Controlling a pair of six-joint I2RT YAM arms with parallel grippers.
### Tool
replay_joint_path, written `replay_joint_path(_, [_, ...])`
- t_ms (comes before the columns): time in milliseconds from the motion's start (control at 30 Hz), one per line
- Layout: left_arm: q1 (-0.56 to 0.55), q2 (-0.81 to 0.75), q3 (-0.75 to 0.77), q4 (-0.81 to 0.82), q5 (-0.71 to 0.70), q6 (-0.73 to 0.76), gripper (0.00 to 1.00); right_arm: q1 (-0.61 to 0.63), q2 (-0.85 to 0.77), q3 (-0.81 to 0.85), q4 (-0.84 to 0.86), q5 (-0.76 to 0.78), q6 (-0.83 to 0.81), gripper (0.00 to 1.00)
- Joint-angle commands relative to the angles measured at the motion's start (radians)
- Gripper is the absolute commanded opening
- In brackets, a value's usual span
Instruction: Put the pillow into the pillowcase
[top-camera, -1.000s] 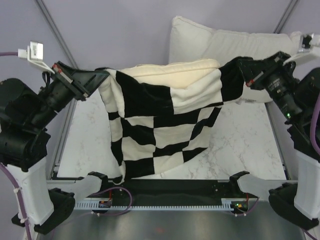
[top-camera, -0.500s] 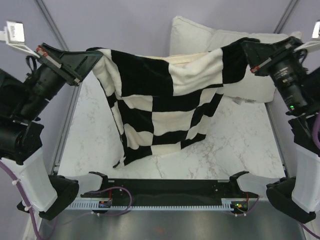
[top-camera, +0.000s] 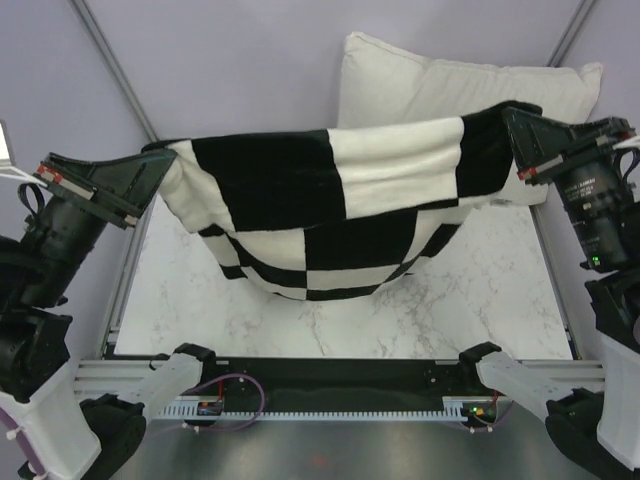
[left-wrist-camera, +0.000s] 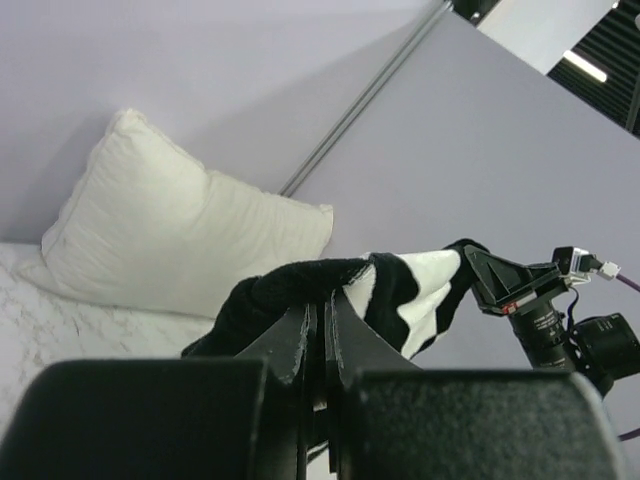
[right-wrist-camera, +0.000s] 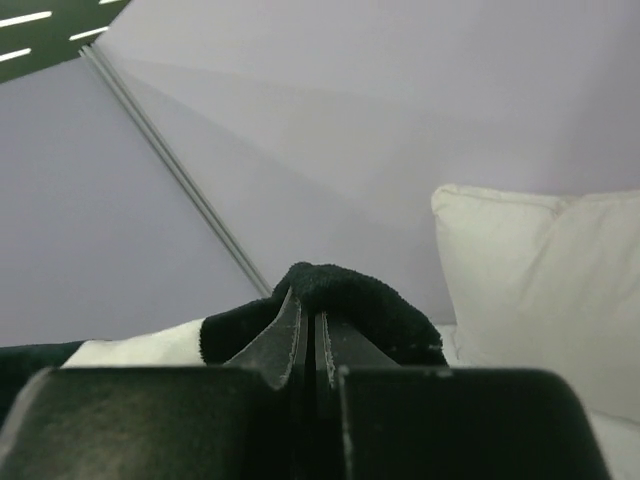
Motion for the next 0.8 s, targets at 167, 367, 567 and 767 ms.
replay_joint_path(167, [0.005,-0.123,0.17,0.286,-0.148,0.119,0.02,-0.003,-0.085,0.191,0.323,0.028,-0.061,0.0])
replay_joint_path(367, [-0.002,-0.169,0.046,0.292,-0.231,0.158,0.02,-0.003,-0.151,0.025,0.408,0.142,-0.061,0.0])
replay_joint_path(567, [-0.002,-0.125,-0.18,0.294,-0.173,0.083,0.02,-0.003,-0.035,-0.019,0.364,0.067,0.034,0.0])
replay_joint_path(767, [-0.002,-0.03,-0.057,0.208,-0.196,0.132,0.02,-0.003,0.093,0.065,0.344,-0.008,0.074,0.0])
